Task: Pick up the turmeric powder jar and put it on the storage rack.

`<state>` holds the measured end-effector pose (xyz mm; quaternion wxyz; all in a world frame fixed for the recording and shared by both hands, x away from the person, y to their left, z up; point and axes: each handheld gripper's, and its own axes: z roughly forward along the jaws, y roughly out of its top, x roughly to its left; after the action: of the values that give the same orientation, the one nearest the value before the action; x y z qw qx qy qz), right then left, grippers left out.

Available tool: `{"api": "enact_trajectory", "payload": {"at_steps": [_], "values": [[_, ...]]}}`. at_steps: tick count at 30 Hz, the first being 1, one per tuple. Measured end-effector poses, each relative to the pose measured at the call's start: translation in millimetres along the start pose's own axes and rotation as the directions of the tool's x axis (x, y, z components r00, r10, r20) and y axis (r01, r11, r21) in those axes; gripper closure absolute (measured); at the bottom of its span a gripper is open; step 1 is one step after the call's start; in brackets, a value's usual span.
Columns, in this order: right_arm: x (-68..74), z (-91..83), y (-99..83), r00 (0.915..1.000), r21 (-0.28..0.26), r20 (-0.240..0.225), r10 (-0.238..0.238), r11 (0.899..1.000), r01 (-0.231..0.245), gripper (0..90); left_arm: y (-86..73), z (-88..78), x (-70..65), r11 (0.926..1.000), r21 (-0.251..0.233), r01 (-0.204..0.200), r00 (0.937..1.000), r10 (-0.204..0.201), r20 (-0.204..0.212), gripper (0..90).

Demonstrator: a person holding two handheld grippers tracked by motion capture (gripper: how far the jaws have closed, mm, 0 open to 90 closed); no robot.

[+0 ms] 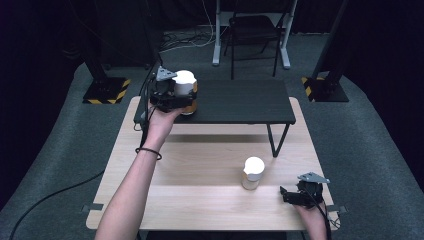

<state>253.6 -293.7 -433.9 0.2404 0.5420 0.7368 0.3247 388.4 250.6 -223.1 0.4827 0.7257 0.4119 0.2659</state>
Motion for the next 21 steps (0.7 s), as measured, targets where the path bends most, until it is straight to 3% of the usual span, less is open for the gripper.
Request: {"api": "enact_trajectory", "payload": {"at_steps": [14,21], "values": [[0.5,0.0,0.1,1.0000,0.000,0.002,0.001,1.000,-0.001,4.9,-5.0,-27.1,4.0,0.9998,-0.009,-0.017,0.9993,0.017,0.034,17.3],[0.9,0.0,0.0,1.0000,0.000,0.004,0.002,1.000,-0.002,5.0,-26.2,-39.3,10.5,0.9996,-0.029,0.000,0.9984,0.001,0.056,16.6]]}}
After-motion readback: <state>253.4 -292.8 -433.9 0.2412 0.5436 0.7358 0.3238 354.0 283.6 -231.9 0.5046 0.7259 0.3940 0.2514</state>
